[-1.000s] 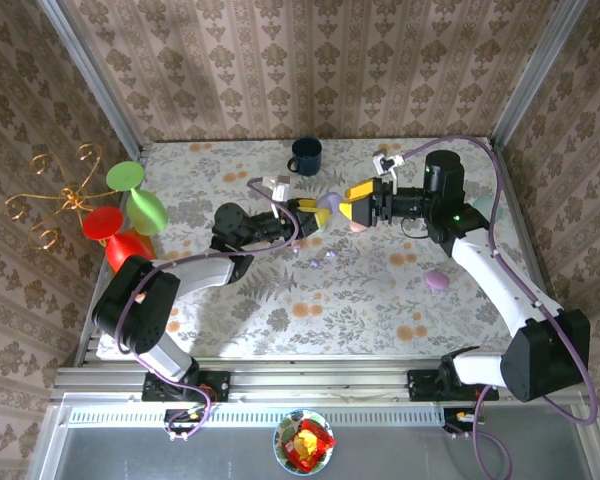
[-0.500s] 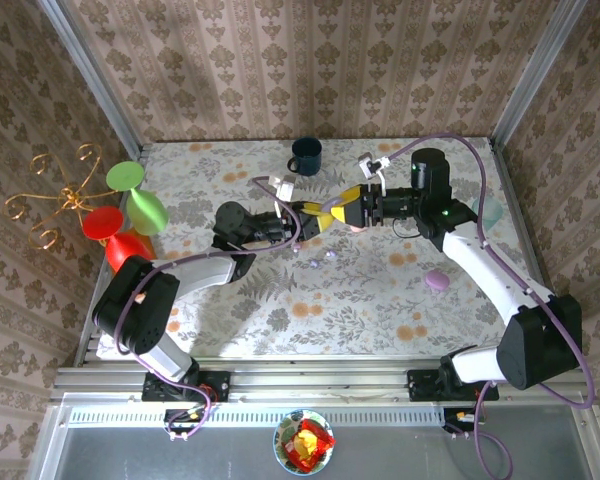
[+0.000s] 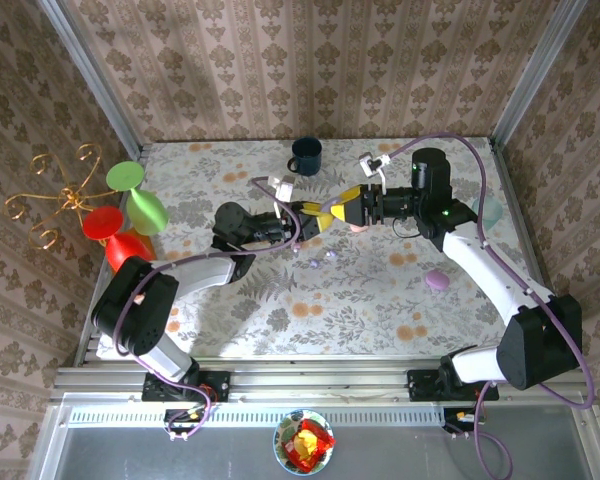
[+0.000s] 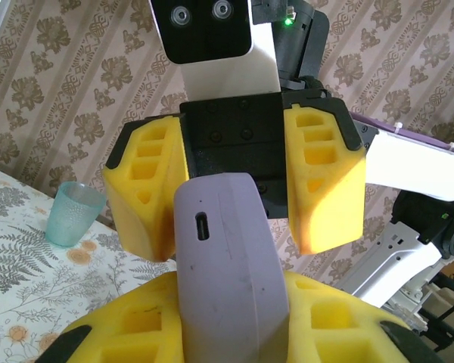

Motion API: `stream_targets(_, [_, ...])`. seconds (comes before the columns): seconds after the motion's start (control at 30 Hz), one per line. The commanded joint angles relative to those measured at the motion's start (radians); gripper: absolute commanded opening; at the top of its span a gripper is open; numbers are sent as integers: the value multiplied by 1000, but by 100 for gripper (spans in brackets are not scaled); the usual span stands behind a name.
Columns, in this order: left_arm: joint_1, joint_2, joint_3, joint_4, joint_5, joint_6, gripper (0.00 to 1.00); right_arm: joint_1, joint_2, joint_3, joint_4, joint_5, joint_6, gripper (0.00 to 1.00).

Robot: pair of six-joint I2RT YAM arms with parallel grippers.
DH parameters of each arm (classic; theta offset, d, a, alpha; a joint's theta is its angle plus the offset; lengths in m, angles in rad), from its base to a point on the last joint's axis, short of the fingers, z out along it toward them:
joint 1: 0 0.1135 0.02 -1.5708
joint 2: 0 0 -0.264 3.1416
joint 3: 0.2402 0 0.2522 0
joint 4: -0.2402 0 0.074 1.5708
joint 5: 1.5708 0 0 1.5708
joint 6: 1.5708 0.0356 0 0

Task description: Insert the wireless bluetooth earbuds into the charging case

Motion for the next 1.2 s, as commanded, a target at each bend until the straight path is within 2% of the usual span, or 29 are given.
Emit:
stream_targets(0.0, [10, -39, -9, 24, -10, 26, 16, -9, -25, -20, 46, 9, 28, 52])
stream_targets(0.17, [13, -39, -13, 25, -18, 30, 16, -17, -25, -29, 54, 11, 35, 46])
stream_targets(0.37, [16, -35, -17, 25, -25, 39, 18, -15, -8, -32, 110, -18, 82, 26])
stream_targets(0.43, [16, -34, -24, 25, -41, 56, 28, -16, -8, -33, 136, -8, 108, 22])
stream_targets(0.5, [16, -39, -36, 25, -80, 96, 45, -15, -7, -31, 149, 21, 154, 17])
stream_targets(0.6, [16, -51, -59, 25, -165, 191, 70, -21, 0, -13, 136, 110, 255, 17])
stream_targets(0.67, [15, -63, -82, 25, -224, 281, 81, -26, 10, -8, 143, 167, 366, 14])
stream_targets(0.7, [13, -66, -91, 25, -247, 321, 83, -29, 16, -9, 157, 186, 423, 14])
stream_targets(0.83, [5, -65, -123, 25, -333, 523, 87, -32, 54, -22, 220, 205, 641, 13])
stream_targets(0.97, [-7, -51, -140, 25, -385, 726, 88, -34, 56, -51, 267, 187, 770, 12])
stream_targets(1.17, [-15, -32, -135, 27, -400, 911, 90, -29, 60, -83, 325, 141, 939, 7])
